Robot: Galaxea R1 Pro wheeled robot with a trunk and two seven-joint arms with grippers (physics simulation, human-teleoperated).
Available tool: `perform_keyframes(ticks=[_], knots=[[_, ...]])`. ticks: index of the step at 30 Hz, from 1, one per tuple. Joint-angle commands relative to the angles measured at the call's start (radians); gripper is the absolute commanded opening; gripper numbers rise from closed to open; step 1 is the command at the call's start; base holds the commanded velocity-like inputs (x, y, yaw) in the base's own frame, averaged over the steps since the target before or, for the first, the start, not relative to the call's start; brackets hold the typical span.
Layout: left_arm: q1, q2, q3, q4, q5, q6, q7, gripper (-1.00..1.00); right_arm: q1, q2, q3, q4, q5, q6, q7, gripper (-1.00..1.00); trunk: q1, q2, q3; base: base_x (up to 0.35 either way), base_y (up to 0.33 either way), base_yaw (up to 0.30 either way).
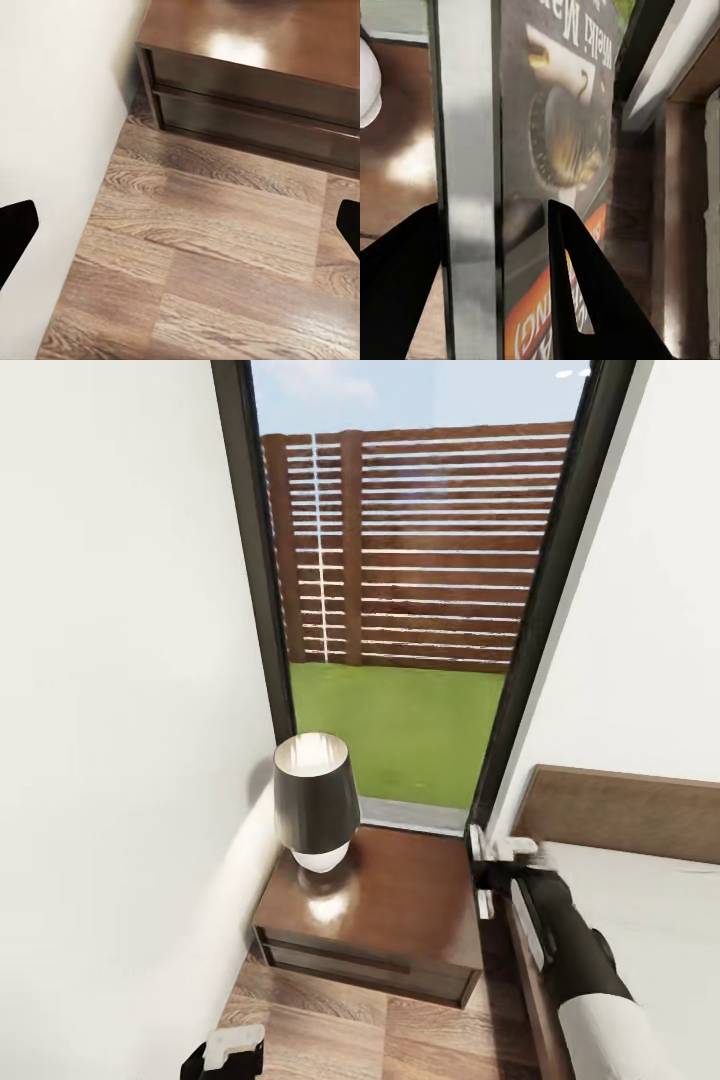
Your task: In the bedroom, move the book from the bed onto either nightstand, and place the two sandals side by side next to the bed.
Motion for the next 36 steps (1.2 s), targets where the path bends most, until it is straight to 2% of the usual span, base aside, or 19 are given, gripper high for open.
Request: perform_keyframes(ticks=[1,3,4,6,7,8,10,11,15,16,19,20,21,22,25,28,33,36], knots=[[0.0,0.001,-0.006,0.0,0.004,-0.003,0.007,1.0,-0.002,0.0,0.005,0.042,0.016,-0.003,0.009,-1.0,0.0,-0.001,-0.001,0.0,0.0,0.0],[0.0,0.001,-0.008,0.0,0.004,-0.003,0.007,1.0,-0.004,0.001,0.024,0.115,0.016,-0.022,0.009,-1.0,0.0,-0.001,-0.001,0.0,0.0,0.0],[0.0,0.001,-0.011,0.0,0.004,-0.003,0.007,1.0,-0.01,0.002,0.047,0.188,0.017,-0.045,0.004,-1.0,0.0,-0.001,-0.001,0.0,0.0,0.0],[0.0,0.001,-0.013,0.0,0.004,-0.004,0.008,1.0,-0.027,0.003,0.075,0.263,0.02,-0.072,-0.001,-1.0,0.0,-0.001,-0.001,0.0,0.0,0.0],[0.0,0.001,-0.014,0.0,0.004,-0.004,0.008,1.0,-0.039,0.004,0.091,0.3,0.023,-0.086,-0.005,-1.0,0.0,-0.001,-0.001,0.0,0.0,0.0],[0.0,0.001,-0.015,0.0,0.004,-0.003,0.008,1.0,-0.069,0.006,0.126,0.374,0.033,-0.117,-0.015,-1.0,0.0,-0.001,-0.001,0.0,0.0,0.0],[0.0,0.001,-0.016,0.0,0.003,-0.003,0.008,1.0,-0.103,0.009,0.163,0.445,0.045,-0.15,-0.03,-1.0,0.0,-0.001,-0.001,0.0,0.0,0.0],[0.0,0.001,-0.016,0.0,0.003,-0.004,0.008,1.0,-0.136,0.016,0.2,0.512,0.061,-0.185,-0.049,-1.0,0.0,-0.001,-0.001,0.0,0.0,0.0],[0.0,0.001,-0.016,0.0,0.003,-0.004,0.008,1.0,-0.182,0.045,0.266,0.617,0.093,-0.248,-0.099,-1.0,0.0,-0.001,-0.001,0.0,0.0,0.0],[0.0,0.001,-0.017,0.0,0.003,-0.004,0.008,1.0,-0.195,0.061,0.302,0.648,0.112,-0.271,-0.122,-1.0,0.0,-0.001,-0.001,0.0,0.0,0.0],[0.0,0.001,-0.017,0.0,0.003,-0.003,0.008,1.0,-0.205,0.077,0.365,0.679,0.145,-0.294,-0.148,-1.0,0.0,-0.001,-0.001,0.0,0.0,0.0],[0.0,0.001,-0.017,0.0,0.003,-0.003,0.008,1.0,-0.209,0.084,0.412,0.691,0.17,-0.311,-0.161,-1.0,0.0,-0.001,-0.001,0.0,0.0,0.0],[0.0,0.001,-0.017,0.0,0.003,-0.004,0.008,1.0,-0.211,0.086,0.436,0.696,0.184,-0.321,-0.168,-1.0,0.0,-0.001,-0.001,0.0,0.0,0.0],[0.0,0.001,-0.017,0.0,0.003,-0.004,0.008,1.0,-0.213,0.089,0.484,0.703,0.211,-0.344,-0.187,-1.0,0.0,-0.001,-0.001,0.0,0.0,0.0],[0.0,0.001,-0.018,0.0,0.003,-0.003,0.008,1.0,-0.215,0.091,0.549,0.71,0.251,-0.375,-0.24,-1.0,0.0,-0.001,-0.001,0.0,0.0,0.0],[0.0,0.001,-0.017,0.0,0.003,-0.004,0.008,1.0,-0.211,0.093,0.637,0.758,0.302,-0.41,-0.397,-1.0,0.0,-0.001,-0.001,0.0,0.0,0.0],[0.0,0.001,-0.018,0.0,0.003,-0.004,0.008,1.0,-0.198,0.092,0.71,0.819,0.314,-0.453,-0.471,-1.0,0.0,-0.001,-0.001,0.0,0.0,0.0],[0.0,0.001,-0.018,0.0,0.003,-0.004,0.008,1.0,-0.195,0.088,0.732,0.834,0.314,-0.48,-0.51,-1.0,0.0,-0.001,-0.001,0.0,0.0,0.0]])
